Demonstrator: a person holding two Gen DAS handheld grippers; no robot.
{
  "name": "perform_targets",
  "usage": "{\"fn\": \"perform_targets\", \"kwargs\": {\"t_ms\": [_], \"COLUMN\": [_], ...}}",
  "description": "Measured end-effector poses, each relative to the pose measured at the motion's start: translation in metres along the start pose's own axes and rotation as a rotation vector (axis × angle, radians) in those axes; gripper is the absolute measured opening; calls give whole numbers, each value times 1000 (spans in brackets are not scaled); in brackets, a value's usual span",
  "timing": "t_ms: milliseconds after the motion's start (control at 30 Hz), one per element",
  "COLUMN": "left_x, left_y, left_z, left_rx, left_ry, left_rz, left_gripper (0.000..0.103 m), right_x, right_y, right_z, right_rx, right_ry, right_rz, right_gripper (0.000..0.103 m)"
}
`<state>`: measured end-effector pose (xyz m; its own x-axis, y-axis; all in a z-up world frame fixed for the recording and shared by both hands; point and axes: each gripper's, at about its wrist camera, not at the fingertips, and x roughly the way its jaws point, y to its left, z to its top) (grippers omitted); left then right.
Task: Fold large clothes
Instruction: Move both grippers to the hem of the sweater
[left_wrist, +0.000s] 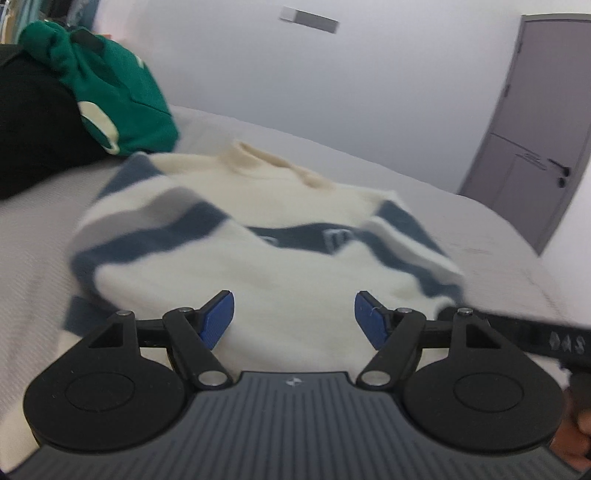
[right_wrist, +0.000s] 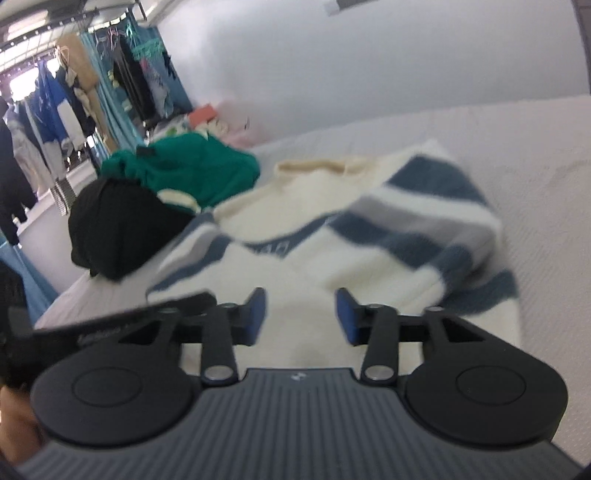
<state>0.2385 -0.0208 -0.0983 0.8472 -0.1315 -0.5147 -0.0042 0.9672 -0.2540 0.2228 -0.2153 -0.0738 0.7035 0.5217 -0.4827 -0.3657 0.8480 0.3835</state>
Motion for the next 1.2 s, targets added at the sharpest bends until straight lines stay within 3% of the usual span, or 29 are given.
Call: {"fn": "perform_targets", "kwargs": {"t_ms": [367, 567, 733, 933, 1200], "left_x": [39, 63, 62, 40, -32], "left_y": [42, 57, 58, 57, 50], "left_z": [3, 5, 7, 10, 3], "left_rx": [-73, -124, -121, -169, -168], "left_ry": [36, 93, 93, 79, 53], "left_rz": [117, 141, 139, 128, 115], "left_gripper": [76, 76, 76, 76, 76], "right_x": [36, 58, 63, 56, 7], "right_y": [9, 11, 9, 11, 26], "right_z": [-22, -24, -24, -23, -23], "right_rx": [-90, -127, -126, -125, -137], "right_ry": [140, 155, 137, 134, 109], "right_rz": [-58, -85, -91, -92, -85], "right_gripper": [35, 35, 35, 34, 37]}}
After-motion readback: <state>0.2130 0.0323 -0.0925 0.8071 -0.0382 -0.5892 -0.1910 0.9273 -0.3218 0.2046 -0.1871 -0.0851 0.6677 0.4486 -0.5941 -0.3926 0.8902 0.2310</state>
